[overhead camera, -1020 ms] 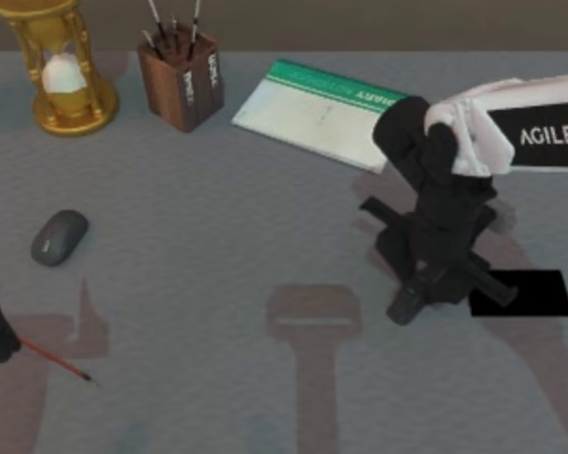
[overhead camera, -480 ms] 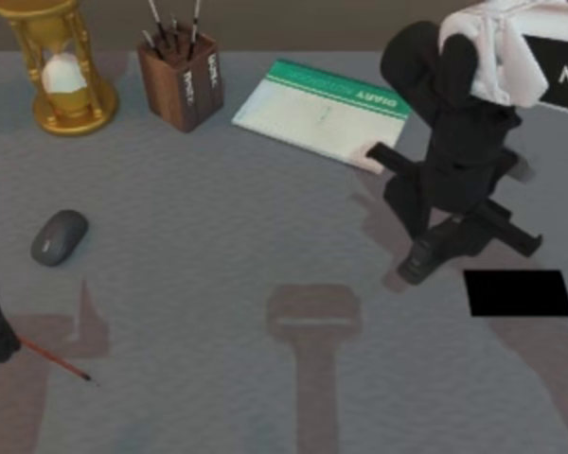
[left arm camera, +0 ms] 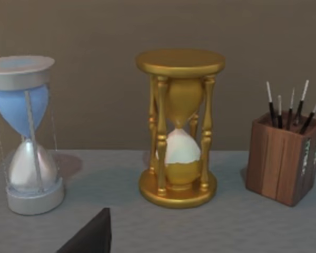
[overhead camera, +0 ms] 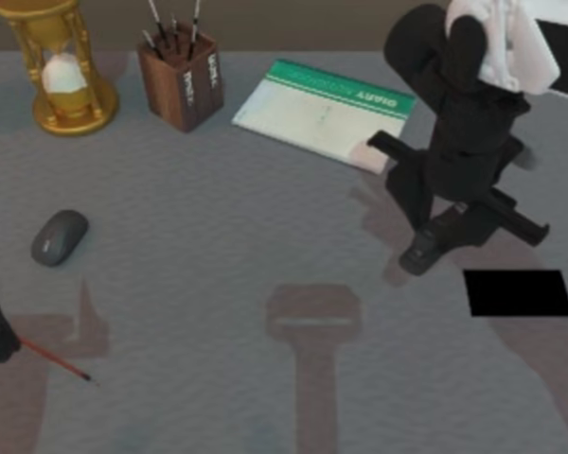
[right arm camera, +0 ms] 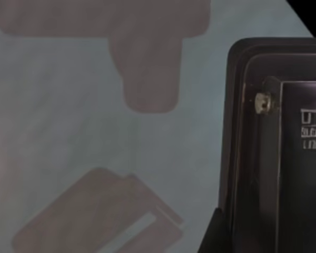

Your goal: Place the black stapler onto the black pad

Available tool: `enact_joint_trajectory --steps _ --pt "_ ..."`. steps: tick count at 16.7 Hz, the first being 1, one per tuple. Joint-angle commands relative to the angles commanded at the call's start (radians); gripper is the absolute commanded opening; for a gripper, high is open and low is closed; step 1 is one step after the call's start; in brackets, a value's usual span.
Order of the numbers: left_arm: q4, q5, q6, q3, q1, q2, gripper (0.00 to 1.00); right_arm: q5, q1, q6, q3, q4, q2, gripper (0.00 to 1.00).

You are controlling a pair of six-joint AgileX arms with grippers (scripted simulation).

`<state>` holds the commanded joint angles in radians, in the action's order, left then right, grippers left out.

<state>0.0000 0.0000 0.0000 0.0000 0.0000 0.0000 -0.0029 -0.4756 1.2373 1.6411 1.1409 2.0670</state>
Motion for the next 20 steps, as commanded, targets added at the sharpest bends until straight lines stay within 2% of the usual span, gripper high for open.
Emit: enact_joint_trajectory --steps 4,8,14,20 --pt "0.000 0.000 0.000 0.000 0.000 0.000 1.00 -0.032 0.015 -0.143 0.003 0.035 -0.004 0.00" --pt "0.000 0.000 0.000 0.000 0.000 0.000 1.00 -0.083 0.050 -0.456 0.001 0.090 -0.014 0.00" --pt "0.000 0.000 0.000 0.000 0.000 0.000 1.00 -0.143 0.134 -1.186 -0.050 0.145 -0.058 0.00" --pt "0.000 0.000 0.000 0.000 0.000 0.000 1.00 -0.150 0.227 -1.944 -0.108 0.141 -0.097 0.00"
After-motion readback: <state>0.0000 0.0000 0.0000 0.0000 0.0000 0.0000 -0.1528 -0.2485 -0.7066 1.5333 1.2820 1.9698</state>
